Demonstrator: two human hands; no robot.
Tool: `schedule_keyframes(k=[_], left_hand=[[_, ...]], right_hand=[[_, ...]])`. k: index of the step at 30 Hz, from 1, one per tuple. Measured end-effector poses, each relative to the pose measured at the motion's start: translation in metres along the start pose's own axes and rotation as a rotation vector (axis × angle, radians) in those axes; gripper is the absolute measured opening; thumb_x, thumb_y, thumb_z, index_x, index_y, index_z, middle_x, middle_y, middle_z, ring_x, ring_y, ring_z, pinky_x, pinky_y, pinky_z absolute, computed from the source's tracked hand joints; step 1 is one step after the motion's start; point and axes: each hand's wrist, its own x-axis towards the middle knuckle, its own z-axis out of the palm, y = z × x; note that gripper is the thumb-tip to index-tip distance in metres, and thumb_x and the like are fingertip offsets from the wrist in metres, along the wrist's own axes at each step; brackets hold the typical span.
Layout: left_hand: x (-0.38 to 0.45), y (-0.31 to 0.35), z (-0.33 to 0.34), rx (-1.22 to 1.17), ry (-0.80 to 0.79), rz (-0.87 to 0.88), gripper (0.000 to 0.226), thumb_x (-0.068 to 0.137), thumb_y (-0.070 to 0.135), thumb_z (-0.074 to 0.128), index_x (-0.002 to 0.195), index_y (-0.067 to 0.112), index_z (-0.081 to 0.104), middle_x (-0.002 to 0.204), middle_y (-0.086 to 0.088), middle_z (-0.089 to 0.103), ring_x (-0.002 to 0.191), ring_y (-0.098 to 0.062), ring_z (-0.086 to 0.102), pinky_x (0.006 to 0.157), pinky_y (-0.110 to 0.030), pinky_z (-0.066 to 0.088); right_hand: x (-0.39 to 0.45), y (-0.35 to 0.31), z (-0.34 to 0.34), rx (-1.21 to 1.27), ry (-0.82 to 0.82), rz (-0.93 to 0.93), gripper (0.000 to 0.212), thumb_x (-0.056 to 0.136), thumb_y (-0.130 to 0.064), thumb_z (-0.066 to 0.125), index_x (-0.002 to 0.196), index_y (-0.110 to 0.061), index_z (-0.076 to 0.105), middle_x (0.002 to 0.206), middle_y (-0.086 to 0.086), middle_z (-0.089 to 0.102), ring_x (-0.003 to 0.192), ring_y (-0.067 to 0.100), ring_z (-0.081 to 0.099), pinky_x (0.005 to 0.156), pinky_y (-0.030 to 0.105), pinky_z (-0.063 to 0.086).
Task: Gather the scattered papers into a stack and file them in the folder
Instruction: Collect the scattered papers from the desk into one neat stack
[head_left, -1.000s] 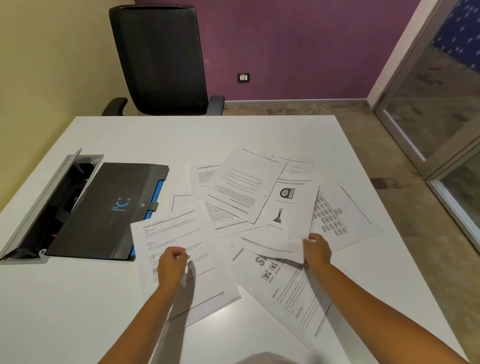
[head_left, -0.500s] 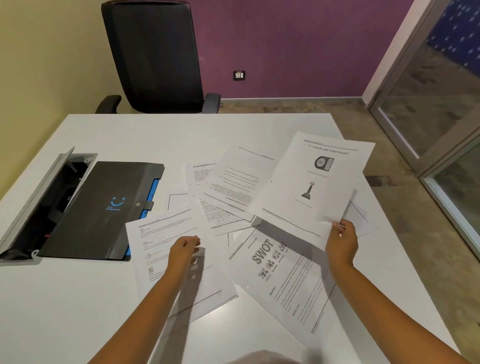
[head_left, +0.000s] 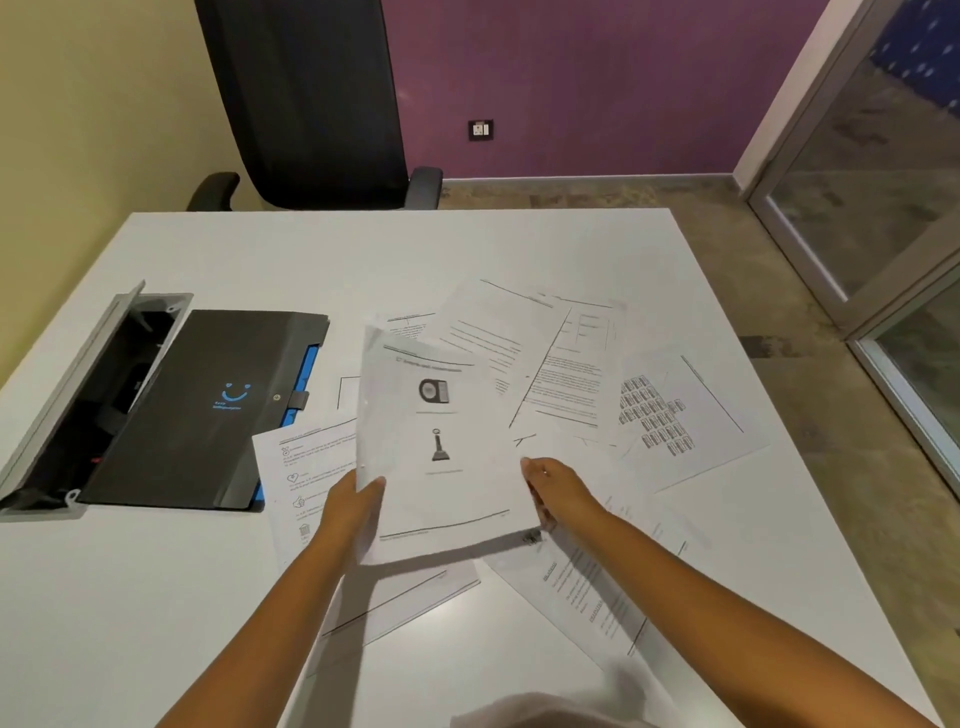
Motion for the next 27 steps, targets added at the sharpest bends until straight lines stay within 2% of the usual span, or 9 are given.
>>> schedule_keyframes(k=[4,8,10,13,14,16,20,23,27], left_hand=[[0.007,-0.019,-0.017,-0.051,0.049,-0.111,0.045,0.088,0.021,0.059,0.128,0.007,0.044,0.109,-0.014,0.059,0.094,-0.031,0.057,0.095,-0.047,0.042],[0.014,-0.033,-0.024,-0.075,0.077,-0.152,0.047,0.092,0.019,0.053,0.136,0.007,0.041,0.129,-0.018,0.054,0.112,-0.039,0.053,0.098,-0.049,0.042],[0.019,-0.038,-0.026,-0.105,0.085,-0.165,0.047,0.093,0.017,0.05,0.138,0.006,0.04,0.134,-0.018,0.051,0.118,-0.04,0.05,0.103,-0.049,0.04],[0.025,-0.044,-0.029,-0.136,0.087,-0.172,0.046,0.093,0.015,0.05,0.137,0.005,0.041,0.135,-0.019,0.051,0.12,-0.039,0.049,0.105,-0.048,0.037],[0.026,-0.046,-0.03,-0.145,0.093,-0.17,0.046,0.093,0.015,0.051,0.137,0.005,0.042,0.136,-0.019,0.05,0.121,-0.038,0.049,0.105,-0.048,0.037],[0.028,-0.05,-0.032,-0.171,0.103,-0.159,0.046,0.093,0.014,0.051,0.137,0.005,0.041,0.137,-0.018,0.049,0.123,-0.038,0.047,0.107,-0.049,0.035],[0.03,-0.057,-0.03,-0.22,0.129,-0.132,0.045,0.093,0.012,0.05,0.137,0.006,0.042,0.139,-0.015,0.048,0.124,-0.036,0.046,0.109,-0.049,0.034],[0.029,-0.059,-0.028,-0.221,0.119,-0.113,0.041,0.093,0.012,0.049,0.134,0.007,0.045,0.136,-0.014,0.051,0.121,-0.034,0.05,0.107,-0.048,0.036],[0.03,-0.061,-0.029,-0.21,0.124,-0.087,0.041,0.094,0.013,0.048,0.134,0.008,0.044,0.137,-0.012,0.05,0.123,-0.033,0.048,0.108,-0.048,0.036]], right_hand=[[0.022,-0.008,0.005,0.43,-0.029,0.112,0.026,0.099,-0.025,0.042,0.076,-0.015,0.047,0.063,0.001,0.042,0.047,0.011,0.04,0.032,0.018,0.031],[0.039,-0.016,0.002,0.485,0.001,0.136,0.029,0.099,-0.021,0.039,0.072,-0.013,0.045,0.06,0.0,0.032,0.043,0.01,0.03,0.036,0.02,0.022],[0.045,-0.022,0.001,0.44,0.001,0.169,0.029,0.099,-0.024,0.039,0.073,-0.013,0.045,0.06,0.001,0.037,0.039,0.01,0.036,0.038,0.021,0.028],[0.057,-0.029,0.004,0.486,0.044,0.19,0.021,0.098,-0.024,0.044,0.105,-0.007,0.055,0.093,0.01,0.06,0.079,0.02,0.066,0.072,0.03,0.056],[0.061,-0.031,0.005,0.502,0.062,0.206,0.029,0.097,-0.024,0.046,0.117,-0.004,0.053,0.108,0.013,0.061,0.097,0.024,0.066,0.085,0.035,0.055],[0.067,-0.036,0.009,0.506,0.063,0.231,0.037,0.097,-0.025,0.047,0.124,-0.001,0.051,0.119,0.013,0.06,0.107,0.025,0.063,0.09,0.038,0.054],[0.078,-0.043,0.015,0.425,0.015,0.262,0.027,0.094,-0.035,0.051,0.099,-0.01,0.061,0.089,0.005,0.066,0.07,0.014,0.066,0.062,0.028,0.056],[0.083,-0.044,0.022,0.39,0.008,0.281,0.023,0.09,-0.031,0.057,0.076,-0.013,0.058,0.07,0.001,0.062,0.044,0.009,0.053,0.044,0.022,0.044],[0.095,-0.052,0.026,0.371,0.044,0.277,0.018,0.085,-0.007,0.057,0.067,-0.008,0.054,0.064,0.008,0.055,0.045,0.014,0.04,0.039,0.02,0.029]])
